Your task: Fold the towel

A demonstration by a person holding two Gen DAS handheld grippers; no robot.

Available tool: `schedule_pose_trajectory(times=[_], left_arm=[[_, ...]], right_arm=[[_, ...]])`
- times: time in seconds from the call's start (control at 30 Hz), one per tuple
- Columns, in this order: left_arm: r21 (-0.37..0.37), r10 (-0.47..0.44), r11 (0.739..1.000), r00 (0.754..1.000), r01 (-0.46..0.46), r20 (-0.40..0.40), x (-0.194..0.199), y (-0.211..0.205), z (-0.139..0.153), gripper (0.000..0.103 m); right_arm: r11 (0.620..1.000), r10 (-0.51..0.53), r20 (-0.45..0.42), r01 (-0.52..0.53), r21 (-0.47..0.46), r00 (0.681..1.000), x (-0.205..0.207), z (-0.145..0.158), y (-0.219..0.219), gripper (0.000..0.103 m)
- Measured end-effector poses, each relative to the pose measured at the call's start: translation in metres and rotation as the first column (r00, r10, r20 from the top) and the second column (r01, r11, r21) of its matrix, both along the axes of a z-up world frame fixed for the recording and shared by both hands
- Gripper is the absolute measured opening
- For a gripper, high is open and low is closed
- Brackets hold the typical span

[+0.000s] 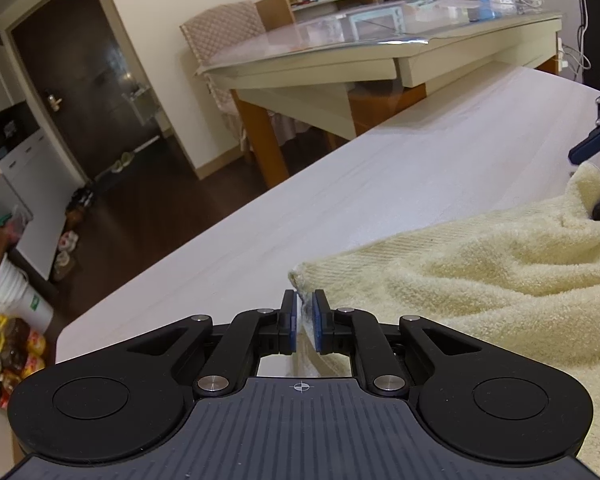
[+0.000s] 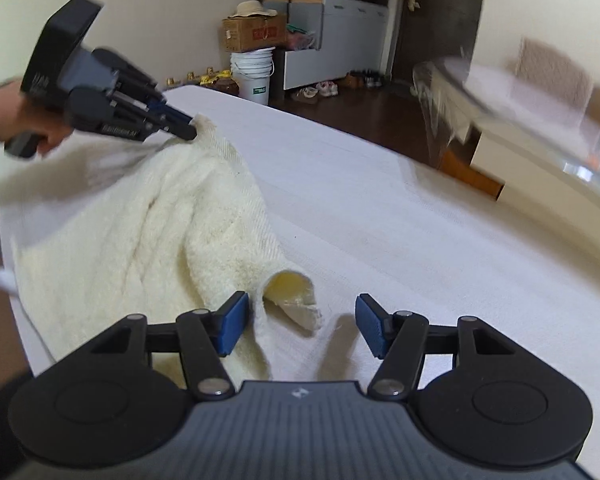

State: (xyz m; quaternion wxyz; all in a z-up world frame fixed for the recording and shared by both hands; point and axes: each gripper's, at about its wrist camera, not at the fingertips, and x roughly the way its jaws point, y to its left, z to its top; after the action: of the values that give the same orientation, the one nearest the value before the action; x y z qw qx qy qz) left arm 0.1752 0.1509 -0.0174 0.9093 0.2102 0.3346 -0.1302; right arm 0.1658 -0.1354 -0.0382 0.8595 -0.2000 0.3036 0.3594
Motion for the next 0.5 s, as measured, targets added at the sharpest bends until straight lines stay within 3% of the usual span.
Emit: schedule_pose_trajectory(times=[0.1,0.33,0.5], left_arm=[[0.002,-0.004,1.000,1.000,0.004,0.004,0.002,-0.003,-0.001,0.011],[0.013,0.000,1.000,1.000,0.000,0.016,0.009,-0.012,-0.002,0.011],[0.019,0.004,1.000,1.000,-0.004,0.003,0.011,-0.010,-0.006,0.011]], right_arm=[[0.999,-0.022,0.072,0.025,-0.043,0.997,0.005,-0.001,0.001,0.074],[0.982,-0.105,0.205,0.133,-0.131,0.973,0.028,-0.004,0.003,0.075],[0.974,-0.156,0.175,0.181,-0.135,0.972,0.024,-0.002,-0.014,0.074]])
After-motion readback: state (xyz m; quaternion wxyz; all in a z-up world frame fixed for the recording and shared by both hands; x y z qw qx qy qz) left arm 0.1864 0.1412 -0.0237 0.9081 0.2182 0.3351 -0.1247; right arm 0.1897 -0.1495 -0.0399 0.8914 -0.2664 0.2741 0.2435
